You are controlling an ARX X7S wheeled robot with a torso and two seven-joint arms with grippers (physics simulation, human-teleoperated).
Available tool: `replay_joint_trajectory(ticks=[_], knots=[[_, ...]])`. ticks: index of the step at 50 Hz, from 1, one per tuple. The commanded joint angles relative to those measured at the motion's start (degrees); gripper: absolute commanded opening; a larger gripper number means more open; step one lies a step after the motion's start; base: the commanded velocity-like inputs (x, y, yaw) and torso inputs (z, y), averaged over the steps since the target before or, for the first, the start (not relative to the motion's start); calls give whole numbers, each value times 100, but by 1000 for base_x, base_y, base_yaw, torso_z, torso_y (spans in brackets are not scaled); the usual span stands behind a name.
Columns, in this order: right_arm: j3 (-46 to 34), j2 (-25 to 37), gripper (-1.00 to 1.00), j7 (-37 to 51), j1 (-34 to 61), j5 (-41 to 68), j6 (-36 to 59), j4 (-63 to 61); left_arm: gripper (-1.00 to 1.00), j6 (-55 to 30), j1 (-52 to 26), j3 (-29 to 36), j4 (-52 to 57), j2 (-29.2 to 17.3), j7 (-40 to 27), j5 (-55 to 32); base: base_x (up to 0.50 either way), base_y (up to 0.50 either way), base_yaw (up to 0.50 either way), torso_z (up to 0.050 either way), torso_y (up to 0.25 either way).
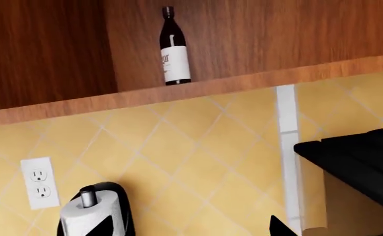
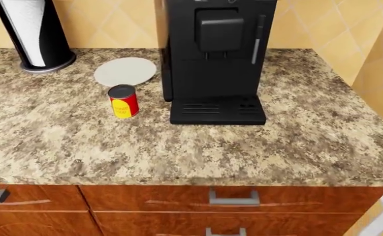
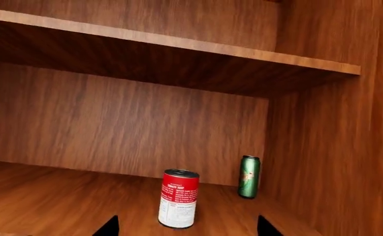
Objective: Pick the cans from the counter and place them in their designated side in the cabinet.
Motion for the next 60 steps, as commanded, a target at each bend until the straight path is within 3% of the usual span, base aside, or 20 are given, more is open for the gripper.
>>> replay_joint_trajectory(ticks=[1, 13, 16, 19, 20, 22, 25, 33, 40, 50, 60], knots=[[-21, 217, 100, -258, 0, -326, 514, -290, 100, -137, 366, -220, 458, 42, -185, -184, -332, -2, 0, 0, 0], [53, 277, 100, -534, 0, -37, -117, -132, 100, 7, 1263, -892, 1633, 267, -1029, -447, -50, 0, 0, 0, -2], [88, 313, 100, -347, 0, 216, -598, 138, 100, 114, 1530, -1136, 2003, 380, -1337, -511, 0, 0, 0, 0, 0], [-121, 311, 100, -222, -6, 152, -1782, 952, 100, 224, 1866, -1404, 2435, 516, -1624, -613, 0, 0, 0, 0, 0], [-142, 315, 100, -291, -285, 128, -1675, 561, 100, 254, 1989, -1491, 2570, 569, -1716, -650, 0, 0, 0, 0, 0], [-31, 339, 100, -522, -1428, 58, -495, -1158, 100, 297, 2198, -1623, 2790, 653, -1830, -726, 0, 0, 0, 0, 0], [58, 345, 100, -614, -2412, -31, 133, -3657, 100, 313, 2433, -1781, 3007, 769, -1952, -837, 0, 0, 0, 0, 0], [245, 268, 100, -820, -4223, -59, 817, -6302, 100, 333, 3186, -2097, 3776, 954, -2189, -1085, 0, 0, 0, 0, 0], [499, 136, 100, -1127, -5442, -123, 2029, -8642, 100, -36, 3638, -2456, 4401, 1159, -2552, -1432, 0, 0, 0, 0, 0], [606, 10, 100, -989, -7089, -455, 2676, -10282, 100, -74, 4350, -2627, 4849, 1408, -2884, -1525, 0, 0, 0, 0, 0], [1047, -512, 100, -725, -8160, -347, 2349, -10477, 100, -185, 5117, -2906, 5436, 1508, -3026, -1785, 0, 0, 0, 0, 0]])
